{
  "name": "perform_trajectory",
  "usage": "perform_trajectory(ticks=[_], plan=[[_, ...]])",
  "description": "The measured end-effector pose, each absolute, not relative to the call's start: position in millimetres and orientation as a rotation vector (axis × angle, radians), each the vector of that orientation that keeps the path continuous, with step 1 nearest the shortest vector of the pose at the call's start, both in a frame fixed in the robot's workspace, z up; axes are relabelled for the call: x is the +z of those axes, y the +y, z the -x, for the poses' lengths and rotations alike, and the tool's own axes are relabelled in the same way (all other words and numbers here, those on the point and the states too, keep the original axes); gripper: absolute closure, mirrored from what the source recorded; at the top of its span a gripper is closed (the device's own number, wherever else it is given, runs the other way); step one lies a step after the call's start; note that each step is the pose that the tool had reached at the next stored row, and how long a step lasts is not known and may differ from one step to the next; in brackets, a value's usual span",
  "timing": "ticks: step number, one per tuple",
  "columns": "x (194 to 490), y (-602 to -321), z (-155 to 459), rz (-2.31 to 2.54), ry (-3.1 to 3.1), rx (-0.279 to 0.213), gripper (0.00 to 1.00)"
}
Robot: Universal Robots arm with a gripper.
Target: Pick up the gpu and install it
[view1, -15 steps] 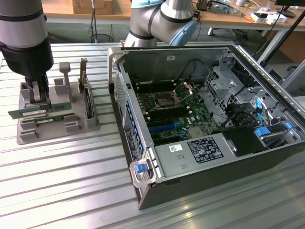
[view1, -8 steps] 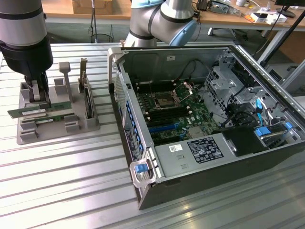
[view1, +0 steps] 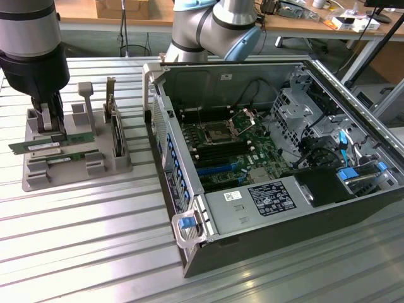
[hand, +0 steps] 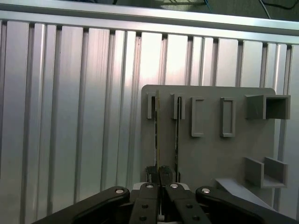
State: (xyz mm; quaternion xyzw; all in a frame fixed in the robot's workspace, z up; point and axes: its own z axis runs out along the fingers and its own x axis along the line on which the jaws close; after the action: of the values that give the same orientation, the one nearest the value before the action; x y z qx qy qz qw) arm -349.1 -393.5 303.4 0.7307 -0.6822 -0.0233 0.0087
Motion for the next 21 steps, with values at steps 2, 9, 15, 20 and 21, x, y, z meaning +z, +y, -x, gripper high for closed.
perform_trajectory(ticks=[2,9,15,20,21], plan=[[305,-393,349,-2.283,-2.131,-0.073,0.88],[312,-393,349,-2.283,-2.131,-0.073,0.88],[316,-393,349,-2.283,-2.131,-0.073,0.88],[320,-393,349,-2.283,-2.131,-0.073,0.88],[321,-393,349,-2.283,-2.131,-0.073,0.88]])
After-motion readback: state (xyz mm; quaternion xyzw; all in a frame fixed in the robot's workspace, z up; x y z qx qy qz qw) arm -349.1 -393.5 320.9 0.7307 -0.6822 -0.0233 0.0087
